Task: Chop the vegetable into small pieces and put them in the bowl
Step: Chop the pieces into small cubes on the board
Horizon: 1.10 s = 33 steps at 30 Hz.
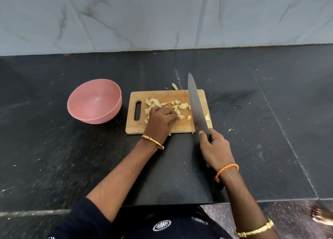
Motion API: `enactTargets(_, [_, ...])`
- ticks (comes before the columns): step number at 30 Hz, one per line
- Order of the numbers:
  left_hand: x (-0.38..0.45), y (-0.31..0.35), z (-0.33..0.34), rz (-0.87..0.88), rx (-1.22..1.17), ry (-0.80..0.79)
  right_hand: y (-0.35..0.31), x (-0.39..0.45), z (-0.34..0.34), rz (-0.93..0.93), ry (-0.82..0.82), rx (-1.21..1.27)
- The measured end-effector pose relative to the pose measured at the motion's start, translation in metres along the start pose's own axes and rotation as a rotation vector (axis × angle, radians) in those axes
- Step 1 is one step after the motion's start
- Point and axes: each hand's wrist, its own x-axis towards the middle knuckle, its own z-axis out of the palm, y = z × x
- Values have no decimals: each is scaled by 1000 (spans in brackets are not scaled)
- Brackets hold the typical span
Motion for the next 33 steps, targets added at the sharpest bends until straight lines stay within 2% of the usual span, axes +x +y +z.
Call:
enactTargets(9, [-2,-4,2,-81,-68,-48,0,-9,11,-71,-35,-231])
enactTargets(14, [-4,-2,4,-106,-88,-6,-11,-4,18,-99,-43,-346])
enactTargets(25, [-5,6,3,-265,-126,69,-24,-6,17,-2,-167,-511])
enactTargets(29, [-2,2,-1,-294,-234,62,-17,-20,-3,10,-181,-505])
enactTargets(33, [0,2,-5,-330,-257,52,-19,-21,-9,-15,-110,-348])
